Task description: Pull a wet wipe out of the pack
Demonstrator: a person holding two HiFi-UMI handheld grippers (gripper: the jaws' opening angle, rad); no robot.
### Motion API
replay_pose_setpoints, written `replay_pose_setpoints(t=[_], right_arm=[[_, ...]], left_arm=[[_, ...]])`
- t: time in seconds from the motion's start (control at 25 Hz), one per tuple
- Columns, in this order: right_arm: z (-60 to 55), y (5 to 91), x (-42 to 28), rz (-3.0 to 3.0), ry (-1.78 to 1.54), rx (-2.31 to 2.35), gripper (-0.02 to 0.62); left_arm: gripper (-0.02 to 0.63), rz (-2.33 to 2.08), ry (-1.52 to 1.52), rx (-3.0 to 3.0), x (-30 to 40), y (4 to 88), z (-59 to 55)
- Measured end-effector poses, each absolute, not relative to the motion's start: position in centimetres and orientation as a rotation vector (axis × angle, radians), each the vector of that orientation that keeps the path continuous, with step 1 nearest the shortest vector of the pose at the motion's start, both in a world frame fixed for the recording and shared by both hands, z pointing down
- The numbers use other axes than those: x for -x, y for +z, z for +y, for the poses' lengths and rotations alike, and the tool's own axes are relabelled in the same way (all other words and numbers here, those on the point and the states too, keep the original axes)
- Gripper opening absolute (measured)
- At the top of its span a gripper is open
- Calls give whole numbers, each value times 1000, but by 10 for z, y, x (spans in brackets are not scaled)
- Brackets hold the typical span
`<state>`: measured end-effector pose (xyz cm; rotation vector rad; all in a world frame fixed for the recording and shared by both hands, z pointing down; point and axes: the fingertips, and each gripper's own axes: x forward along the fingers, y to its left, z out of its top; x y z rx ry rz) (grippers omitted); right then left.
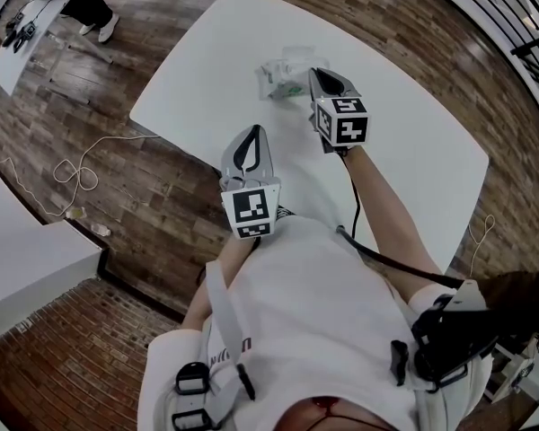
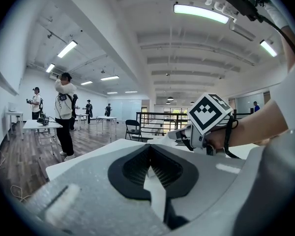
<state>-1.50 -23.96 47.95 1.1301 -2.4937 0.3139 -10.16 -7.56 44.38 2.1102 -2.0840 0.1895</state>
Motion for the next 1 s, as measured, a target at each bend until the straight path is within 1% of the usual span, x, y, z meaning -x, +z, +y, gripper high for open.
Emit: replay_pose_setpoints(t=[1.0], right_arm=[[-233,375,13,-2730,174,-1204,8]], left_arm=[[3,-2075,182,-2110,101,444,-75]])
